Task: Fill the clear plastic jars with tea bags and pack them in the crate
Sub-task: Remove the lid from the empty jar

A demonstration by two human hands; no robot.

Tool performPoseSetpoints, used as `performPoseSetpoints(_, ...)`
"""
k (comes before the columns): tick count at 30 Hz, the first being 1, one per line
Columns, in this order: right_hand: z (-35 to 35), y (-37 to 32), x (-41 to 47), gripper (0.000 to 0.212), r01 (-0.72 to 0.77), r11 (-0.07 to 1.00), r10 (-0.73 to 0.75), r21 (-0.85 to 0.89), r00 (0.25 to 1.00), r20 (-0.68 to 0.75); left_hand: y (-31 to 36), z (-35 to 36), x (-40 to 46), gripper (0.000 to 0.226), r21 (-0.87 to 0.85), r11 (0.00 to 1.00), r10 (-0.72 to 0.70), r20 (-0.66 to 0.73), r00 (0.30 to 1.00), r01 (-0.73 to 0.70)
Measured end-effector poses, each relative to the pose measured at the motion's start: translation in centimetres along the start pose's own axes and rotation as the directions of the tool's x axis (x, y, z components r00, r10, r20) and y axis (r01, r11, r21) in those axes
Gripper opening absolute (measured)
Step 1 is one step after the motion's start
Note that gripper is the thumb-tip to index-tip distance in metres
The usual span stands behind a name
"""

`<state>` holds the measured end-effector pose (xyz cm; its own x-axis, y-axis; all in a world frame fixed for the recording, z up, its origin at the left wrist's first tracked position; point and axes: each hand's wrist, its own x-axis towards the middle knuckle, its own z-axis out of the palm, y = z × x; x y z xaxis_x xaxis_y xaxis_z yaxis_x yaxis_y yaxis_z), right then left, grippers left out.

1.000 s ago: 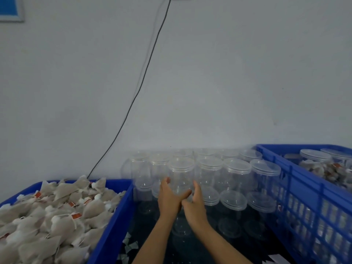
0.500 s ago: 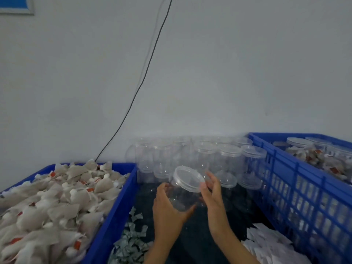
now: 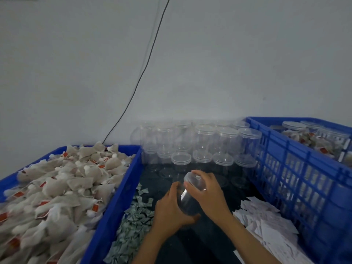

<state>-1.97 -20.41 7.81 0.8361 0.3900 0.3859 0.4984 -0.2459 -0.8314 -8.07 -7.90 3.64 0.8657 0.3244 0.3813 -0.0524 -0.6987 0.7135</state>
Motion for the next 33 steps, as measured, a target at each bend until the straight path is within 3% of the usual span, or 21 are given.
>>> performPoseSetpoints(2,-1.1,-0.2,0.1,0.038,0.076,0.997,-0.077,0.012,0.981,0.176,-0.8,-1.3,-0.3,0.08,-0.257,0.962,-0.033,0.241,0.97,0.096)
performPoseSetpoints(4,-2.8,-0.5,0.2,0.043,0.083,0.986,-0.138,0.145,0.891,0.432,-1.3,-2.7,-0.8,0.072,-0.498,0.824,0.066,0.559,0.826,0.272)
performPoseSetpoints(5,-3.8,-0.6,0.3,0.045,0.049,0.975,-0.161,0.217,0.829,0.536,-1.5,-3.1,-1.1,0.07,-0.551,0.766,0.135,0.642,0.755,0.331)
performPoseSetpoints(6,-4.8,-0.7,0.5,0.05,0.002,0.964,-0.168,0.265,0.78,0.604,-1.5,-3.2,-1.2,0.07,-0.559,0.749,0.145,0.663,0.734,0.357)
performPoseSetpoints(8,-5.9,-0.9,0.8,0.062,-0.094,0.958,-0.11,0.269,0.749,0.654,-1.1,-2.4,-1.2,0.074,-0.514,0.79,0.029,0.573,0.819,0.333)
performPoseSetpoints(11,-4.7,-0.4,0.7,0.077,-0.174,0.982,0.108,0.071,0.832,0.544,-0.3,-0.8,-1.2,0.085,-0.26,0.943,-0.151,0.215,0.965,0.206)
performPoseSetpoints(14,-2.4,0.5,0.2,0.075,-0.152,0.988,0.131,0.021,0.904,0.407,-0.3,-0.1,-1.2,0.094,0.053,0.995,-0.083,0.004,0.997,0.083)
performPoseSetpoints(15,-2.0,0.7,0.1,0.068,-0.141,0.989,0.11,0.054,0.918,0.382,-0.4,-0.2,-1.1,0.093,0.062,0.995,-0.077,0.014,0.997,0.076)
performPoseSetpoints(17,-2.1,0.9,0.4,0.057,-0.133,0.983,0.077,0.129,0.926,0.368,-0.9,-0.6,-0.6,0.084,-0.132,0.98,-0.124,0.16,0.979,0.146)
performPoseSetpoints(20,-2.8,1.5,1.0,0.053,-0.121,0.963,0.01,0.242,0.911,0.413,-1.6,-1.5,-0.5,0.073,-0.497,0.79,-0.081,0.495,0.865,0.359)
performPoseSetpoints(23,-2.6,2.3,1.4,0.06,-0.14,0.9,-0.086,0.412,0.87,0.485,-2.1,-1.9,-1.0,0.075,-0.612,0.632,0.085,0.664,0.743,0.474)
performPoseSetpoints(25,-2.5,2.6,1.6,0.068,-0.202,0.744,-0.176,0.637,0.86,0.478,-3.0,-1.5,-1.3,0.076,-0.642,0.536,0.188,0.724,0.664,0.548)
performPoseSetpoints(27,-2.8,2.9,2.0,0.08,-0.336,0.443,-0.142,0.831,0.889,0.435,-3.6,-1.1,-1.5,0.079,-0.678,0.423,0.267,0.727,0.633,0.601)
performPoseSetpoints(28,-3.0,3.2,2.3,0.082,-0.368,0.333,-0.077,0.868,0.907,0.414,-3.7,-1.0,-1.7,0.079,-0.695,0.403,0.259,0.71,0.655,0.595)
performPoseSetpoints(29,-3.1,3.6,2.5,0.079,-0.386,0.31,0.015,0.869,0.916,0.402,-3.6,-0.8,-2.0,0.076,-0.711,0.42,0.205,0.68,0.704,0.564)
performPoseSetpoints(31,-2.7,4.6,2.7,0.07,-0.467,0.398,0.215,0.79,0.884,0.414,-3.3,-0.5,-2.0,0.076,-0.727,0.49,0.014,0.559,0.829,0.482)
performPoseSetpoints(33,-1.7,6.0,2.5,0.068,-0.588,0.425,0.397,0.688,0.804,0.442,-3.7,0.1,-1.9,0.081,-0.718,0.572,-0.131,0.398,0.908,0.397)
